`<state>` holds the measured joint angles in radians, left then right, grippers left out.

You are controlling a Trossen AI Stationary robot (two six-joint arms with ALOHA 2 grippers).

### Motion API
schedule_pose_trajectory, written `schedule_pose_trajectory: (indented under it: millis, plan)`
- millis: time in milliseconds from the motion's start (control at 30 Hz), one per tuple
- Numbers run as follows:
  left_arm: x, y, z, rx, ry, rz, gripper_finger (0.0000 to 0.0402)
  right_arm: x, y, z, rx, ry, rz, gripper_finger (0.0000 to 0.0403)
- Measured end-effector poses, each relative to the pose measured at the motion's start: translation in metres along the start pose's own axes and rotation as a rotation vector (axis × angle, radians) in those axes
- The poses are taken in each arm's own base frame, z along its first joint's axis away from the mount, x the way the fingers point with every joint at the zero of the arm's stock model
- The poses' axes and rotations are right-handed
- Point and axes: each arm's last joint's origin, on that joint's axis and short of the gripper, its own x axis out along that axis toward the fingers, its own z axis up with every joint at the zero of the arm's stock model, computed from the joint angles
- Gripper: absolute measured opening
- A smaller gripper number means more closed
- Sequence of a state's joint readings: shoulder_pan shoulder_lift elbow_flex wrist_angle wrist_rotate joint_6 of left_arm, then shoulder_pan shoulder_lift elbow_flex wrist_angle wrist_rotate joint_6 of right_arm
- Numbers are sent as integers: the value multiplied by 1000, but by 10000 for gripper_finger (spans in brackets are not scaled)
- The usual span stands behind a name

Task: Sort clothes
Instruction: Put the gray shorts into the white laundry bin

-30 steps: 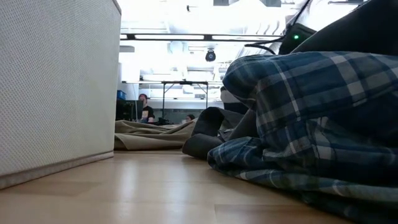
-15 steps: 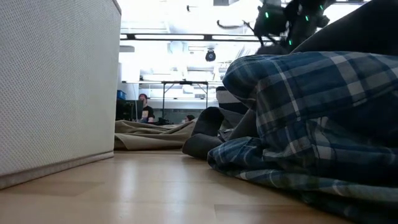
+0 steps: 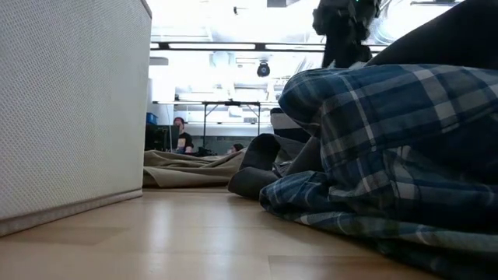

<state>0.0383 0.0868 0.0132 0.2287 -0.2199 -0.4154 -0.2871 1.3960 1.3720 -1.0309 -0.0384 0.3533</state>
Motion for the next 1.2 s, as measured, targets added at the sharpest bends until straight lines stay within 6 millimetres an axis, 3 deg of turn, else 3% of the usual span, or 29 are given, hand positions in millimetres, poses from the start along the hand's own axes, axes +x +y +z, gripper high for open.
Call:
schedule_pose_trajectory:
  millis: [233,400,567,833,1000,1200]
  plan:
    - [0,0,0,0,0,0,0,-10,32,2,-88,9,343,207]
    - [0,0,0,0,0,0,0,-13,73,-21,-174,84,445,207]
    - [0,0,0,0,0,0,0,-14,115,-56,-224,113,359,207]
    - [0,0,0,0,0,0,0,20,160,-111,-189,374,183,207]
    - [0,0,0,0,0,0,0,47,176,-132,-218,451,87,207]
    - [0,0,0,0,0,0,0,82,182,-145,-245,453,-104,207]
